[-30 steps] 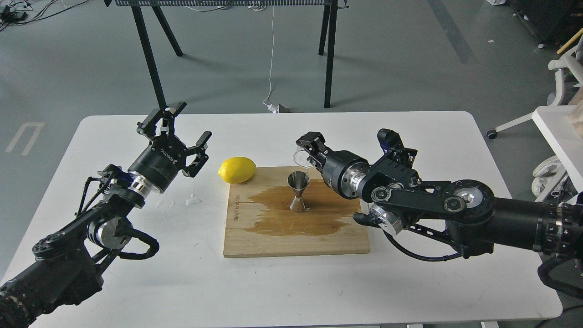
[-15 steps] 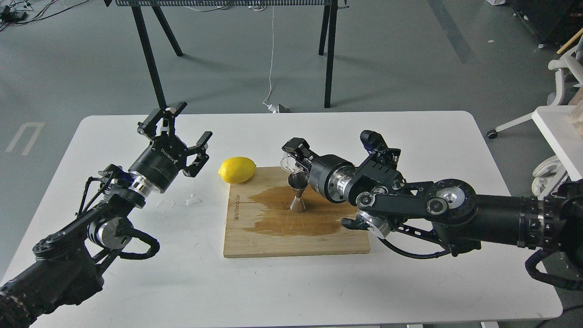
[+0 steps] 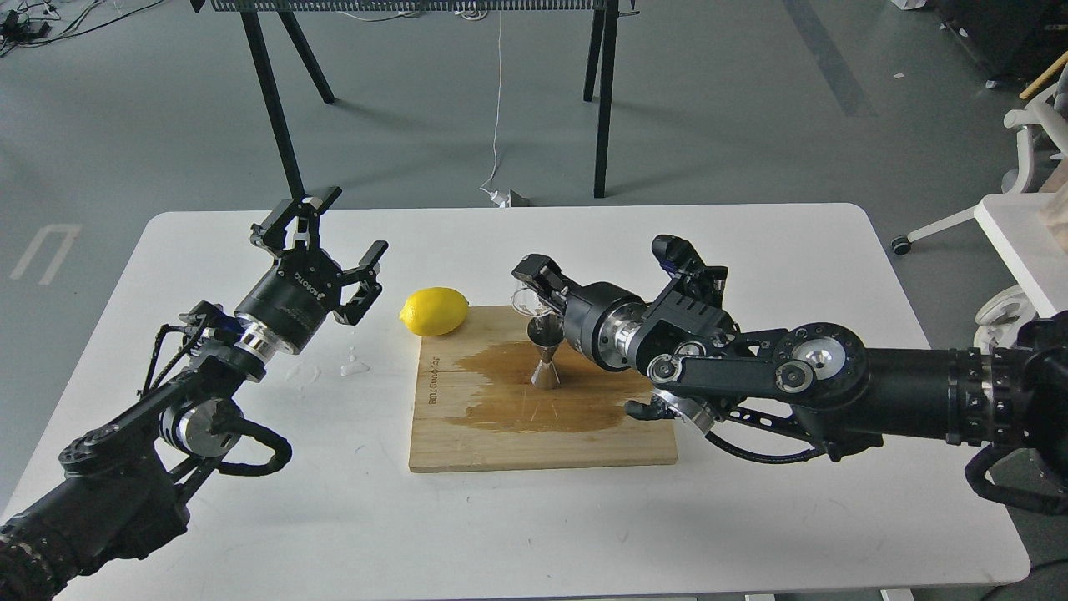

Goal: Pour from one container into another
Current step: 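Tilt the glass over the jigger to pour its contents in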

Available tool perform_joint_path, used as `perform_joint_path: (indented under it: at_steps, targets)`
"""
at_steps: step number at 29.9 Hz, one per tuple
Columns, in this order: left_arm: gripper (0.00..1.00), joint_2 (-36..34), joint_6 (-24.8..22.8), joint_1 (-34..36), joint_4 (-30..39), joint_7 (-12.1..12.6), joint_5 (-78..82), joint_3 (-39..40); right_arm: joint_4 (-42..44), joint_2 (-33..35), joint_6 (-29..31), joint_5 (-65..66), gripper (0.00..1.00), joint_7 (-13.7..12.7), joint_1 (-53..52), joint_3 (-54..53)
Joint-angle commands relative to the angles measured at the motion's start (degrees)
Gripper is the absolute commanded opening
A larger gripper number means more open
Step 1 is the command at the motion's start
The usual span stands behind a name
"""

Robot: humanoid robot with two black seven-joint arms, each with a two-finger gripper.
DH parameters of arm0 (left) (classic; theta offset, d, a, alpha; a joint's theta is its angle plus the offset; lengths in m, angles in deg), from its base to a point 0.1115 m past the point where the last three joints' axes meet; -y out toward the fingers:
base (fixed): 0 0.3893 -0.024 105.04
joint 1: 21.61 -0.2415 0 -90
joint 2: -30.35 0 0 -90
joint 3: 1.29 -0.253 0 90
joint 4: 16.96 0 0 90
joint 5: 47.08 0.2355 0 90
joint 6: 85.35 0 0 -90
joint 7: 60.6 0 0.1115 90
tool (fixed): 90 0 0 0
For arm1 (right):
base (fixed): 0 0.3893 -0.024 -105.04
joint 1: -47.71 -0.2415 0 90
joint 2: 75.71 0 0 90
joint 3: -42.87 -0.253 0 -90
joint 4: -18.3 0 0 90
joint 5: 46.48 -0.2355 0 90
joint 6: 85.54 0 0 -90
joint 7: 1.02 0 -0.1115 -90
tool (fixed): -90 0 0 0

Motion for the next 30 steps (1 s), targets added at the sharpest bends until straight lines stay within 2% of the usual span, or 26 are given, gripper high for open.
perform_joint_path:
  at_steps: [1, 30]
  targets:
    - [0.88, 0.0, 0.0, 0.0, 0.0, 0.0, 0.0, 0.0, 0.0, 0.0, 0.0, 0.9, 0.4, 0.0, -0.4, 0.7]
    - [0.88, 0.0, 0.0, 0.0, 0.0, 0.0, 0.0, 0.1, -0.7, 0.3, 0.0, 2.1, 0.4, 0.2, -5.6, 7.2]
